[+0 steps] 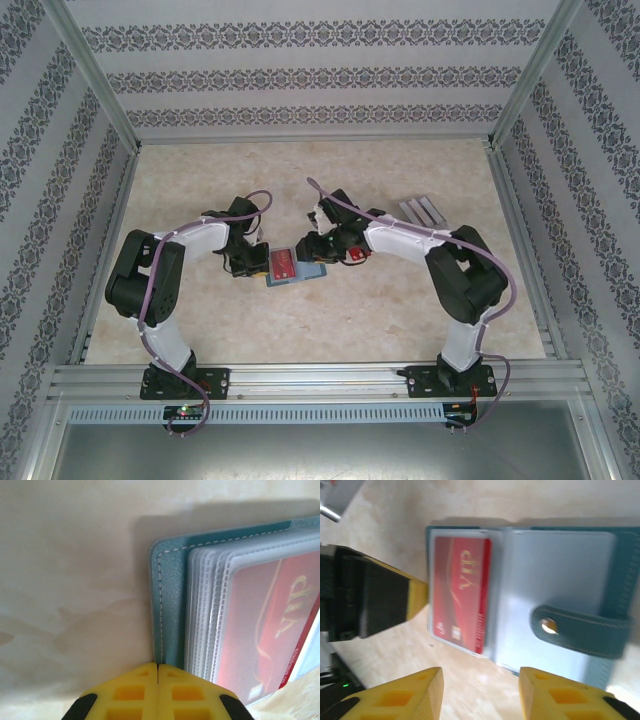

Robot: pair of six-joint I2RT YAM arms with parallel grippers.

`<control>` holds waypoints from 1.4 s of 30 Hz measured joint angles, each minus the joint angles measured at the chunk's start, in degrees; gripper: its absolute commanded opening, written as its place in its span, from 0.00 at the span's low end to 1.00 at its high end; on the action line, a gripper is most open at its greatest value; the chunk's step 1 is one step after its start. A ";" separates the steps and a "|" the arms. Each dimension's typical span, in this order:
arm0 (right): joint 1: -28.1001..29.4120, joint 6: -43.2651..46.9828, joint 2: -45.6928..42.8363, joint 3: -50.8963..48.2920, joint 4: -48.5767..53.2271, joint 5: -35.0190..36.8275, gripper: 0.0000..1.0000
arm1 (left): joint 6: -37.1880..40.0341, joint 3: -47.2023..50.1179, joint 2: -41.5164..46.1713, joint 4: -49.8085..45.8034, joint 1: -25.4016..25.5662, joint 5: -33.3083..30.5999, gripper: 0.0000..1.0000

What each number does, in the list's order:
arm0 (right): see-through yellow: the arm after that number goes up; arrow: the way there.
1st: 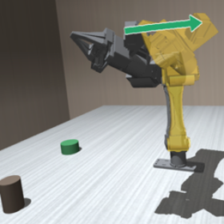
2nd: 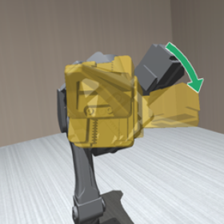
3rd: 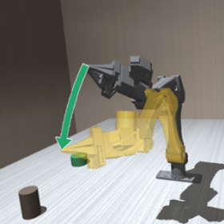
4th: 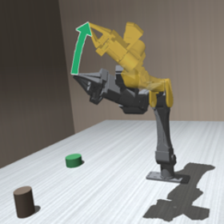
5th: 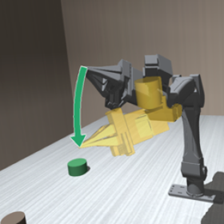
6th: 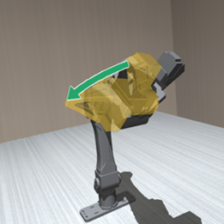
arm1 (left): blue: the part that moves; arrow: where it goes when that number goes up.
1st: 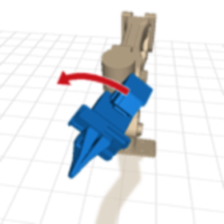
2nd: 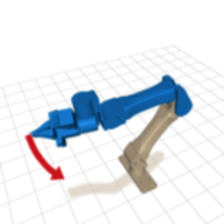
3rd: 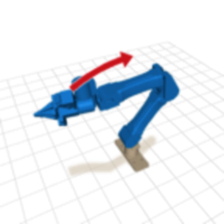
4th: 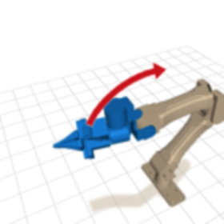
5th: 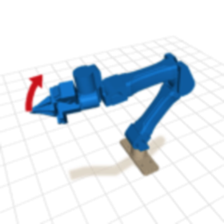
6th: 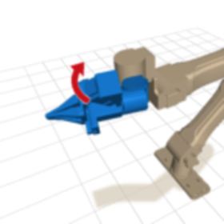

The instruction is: Put the credit cards into the card holder

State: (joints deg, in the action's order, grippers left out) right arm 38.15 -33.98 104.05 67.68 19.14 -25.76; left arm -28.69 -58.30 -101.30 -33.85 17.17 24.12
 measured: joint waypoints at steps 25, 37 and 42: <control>5.84 -0.59 6.38 1.25 -4.98 3.45 0.49 | -0.07 0.31 -0.11 0.59 -0.04 0.52 0.08; 5.35 -1.66 2.45 -1.42 -10.38 2.91 0.53 | -0.42 0.68 -0.07 0.94 -1.18 2.49 0.08; 5.35 -1.20 -3.19 -4.33 -7.06 12.17 0.55 | -0.63 0.92 0.07 1.27 -1.18 2.62 0.08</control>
State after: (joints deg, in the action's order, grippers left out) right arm 43.51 -35.18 100.86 63.35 12.08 -13.58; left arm -29.32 -57.39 -101.23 -32.58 15.99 26.74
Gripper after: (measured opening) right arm 0.535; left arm 0.083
